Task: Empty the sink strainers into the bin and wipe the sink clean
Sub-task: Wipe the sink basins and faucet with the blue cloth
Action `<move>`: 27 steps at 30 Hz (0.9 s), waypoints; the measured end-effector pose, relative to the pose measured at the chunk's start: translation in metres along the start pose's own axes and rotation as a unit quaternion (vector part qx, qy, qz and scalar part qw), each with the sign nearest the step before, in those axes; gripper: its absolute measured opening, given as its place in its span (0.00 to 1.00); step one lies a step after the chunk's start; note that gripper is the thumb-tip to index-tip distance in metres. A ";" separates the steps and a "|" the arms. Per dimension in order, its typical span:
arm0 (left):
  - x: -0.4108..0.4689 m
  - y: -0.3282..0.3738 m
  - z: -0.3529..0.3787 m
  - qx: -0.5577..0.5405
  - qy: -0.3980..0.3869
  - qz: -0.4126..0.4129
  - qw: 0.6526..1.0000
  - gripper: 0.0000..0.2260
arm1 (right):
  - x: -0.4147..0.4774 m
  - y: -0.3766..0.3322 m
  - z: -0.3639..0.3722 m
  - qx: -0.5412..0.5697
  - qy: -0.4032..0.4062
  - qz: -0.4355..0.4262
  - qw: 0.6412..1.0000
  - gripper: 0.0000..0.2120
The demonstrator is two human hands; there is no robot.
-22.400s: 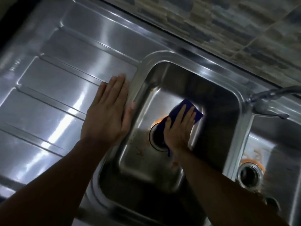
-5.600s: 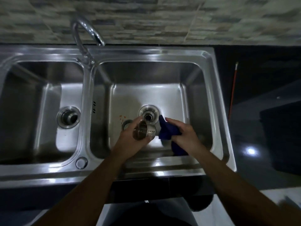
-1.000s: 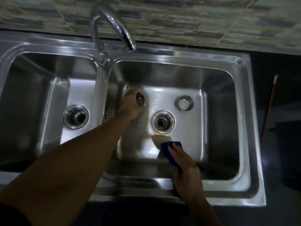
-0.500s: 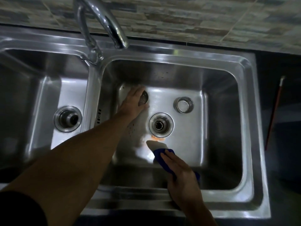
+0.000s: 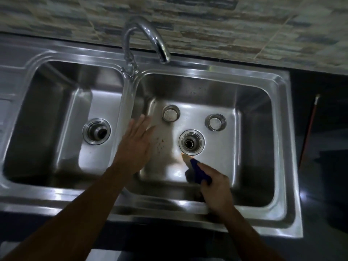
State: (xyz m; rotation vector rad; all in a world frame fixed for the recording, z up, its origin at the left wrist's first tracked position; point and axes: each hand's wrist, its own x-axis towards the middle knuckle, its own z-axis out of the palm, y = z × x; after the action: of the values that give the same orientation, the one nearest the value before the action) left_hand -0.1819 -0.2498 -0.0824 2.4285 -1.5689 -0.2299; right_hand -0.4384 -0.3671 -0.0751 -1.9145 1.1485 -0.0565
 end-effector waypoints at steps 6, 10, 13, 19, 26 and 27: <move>-0.047 -0.010 -0.012 -0.044 0.031 -0.087 0.995 0.26 | 0.048 0.006 0.009 -0.022 0.036 0.069 0.997 0.29; -0.046 -0.012 -0.009 -0.091 0.054 -0.099 0.989 0.25 | 0.070 0.030 0.039 -0.118 -0.117 0.001 0.986 0.33; -0.047 -0.017 -0.002 -0.095 0.066 -0.104 0.988 0.24 | 0.083 0.057 0.068 -0.351 -0.185 -0.126 0.909 0.35; -0.045 -0.021 0.009 -0.056 0.064 -0.102 0.991 0.25 | 0.103 0.072 0.113 -0.390 -0.115 -0.216 0.888 0.37; -0.046 -0.022 0.010 -0.063 0.050 -0.110 0.991 0.24 | 0.143 -0.015 0.197 -0.330 -0.089 -0.229 0.911 0.35; -0.046 -0.022 0.009 -0.064 0.050 -0.111 0.991 0.23 | 0.146 -0.023 0.207 -0.320 -0.093 -0.231 0.914 0.34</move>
State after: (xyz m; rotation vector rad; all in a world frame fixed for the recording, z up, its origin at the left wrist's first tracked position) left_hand -0.1839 -0.2005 -0.0977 2.4704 -1.2049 -0.2349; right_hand -0.2481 -0.3341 -0.2401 -2.6761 0.5909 0.2728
